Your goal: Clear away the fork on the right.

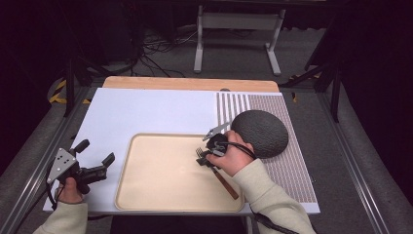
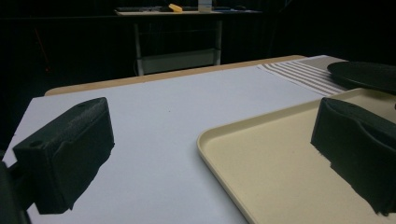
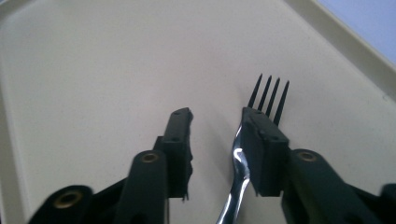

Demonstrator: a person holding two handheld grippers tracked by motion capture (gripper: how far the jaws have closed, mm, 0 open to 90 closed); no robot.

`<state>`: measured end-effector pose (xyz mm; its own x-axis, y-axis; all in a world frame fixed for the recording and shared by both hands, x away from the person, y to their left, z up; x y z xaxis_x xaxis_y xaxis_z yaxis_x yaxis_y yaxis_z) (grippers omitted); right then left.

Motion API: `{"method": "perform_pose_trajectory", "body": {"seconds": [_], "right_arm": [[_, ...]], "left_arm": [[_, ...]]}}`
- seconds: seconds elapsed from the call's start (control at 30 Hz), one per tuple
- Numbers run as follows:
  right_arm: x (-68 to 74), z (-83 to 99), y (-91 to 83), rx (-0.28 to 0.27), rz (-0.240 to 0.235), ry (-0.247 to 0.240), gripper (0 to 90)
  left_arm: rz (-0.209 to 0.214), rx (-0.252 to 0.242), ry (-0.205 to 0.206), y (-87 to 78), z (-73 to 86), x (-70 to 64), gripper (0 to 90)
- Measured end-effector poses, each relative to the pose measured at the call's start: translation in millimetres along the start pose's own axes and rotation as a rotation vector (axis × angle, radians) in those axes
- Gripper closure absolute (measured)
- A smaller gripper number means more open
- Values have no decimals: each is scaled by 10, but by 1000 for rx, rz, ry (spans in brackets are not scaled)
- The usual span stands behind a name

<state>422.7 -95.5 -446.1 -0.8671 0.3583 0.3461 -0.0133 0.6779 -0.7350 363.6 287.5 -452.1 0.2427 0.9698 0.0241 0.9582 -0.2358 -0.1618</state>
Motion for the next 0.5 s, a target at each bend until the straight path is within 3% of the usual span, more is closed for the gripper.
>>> {"method": "perform_pose_trajectory", "body": {"seconds": [0.13,0.23,0.5], "right_arm": [[-29,-24,69,8,3,-29,835],[-49,-22,124,25,-2,-27,893],[-107,19,249,59,-4,-25,897]], "left_arm": [[1,1,3,0,1,1,0],[0,0,2,0,0,3,0],[-1,-2,0,-1,-1,5,0]]}}
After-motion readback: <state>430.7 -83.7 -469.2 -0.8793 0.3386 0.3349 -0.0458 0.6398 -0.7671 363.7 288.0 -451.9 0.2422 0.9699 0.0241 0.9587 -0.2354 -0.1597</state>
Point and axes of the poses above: each handheld gripper's, and its own axes: y roughly forward along the jaws, z roughly out of its underside, x roughly to its left, the point moved 4 cm from there along y, roughly forward along the jaws, and after that the axes turned 15 degrees about -z, right-handed, at the moved point
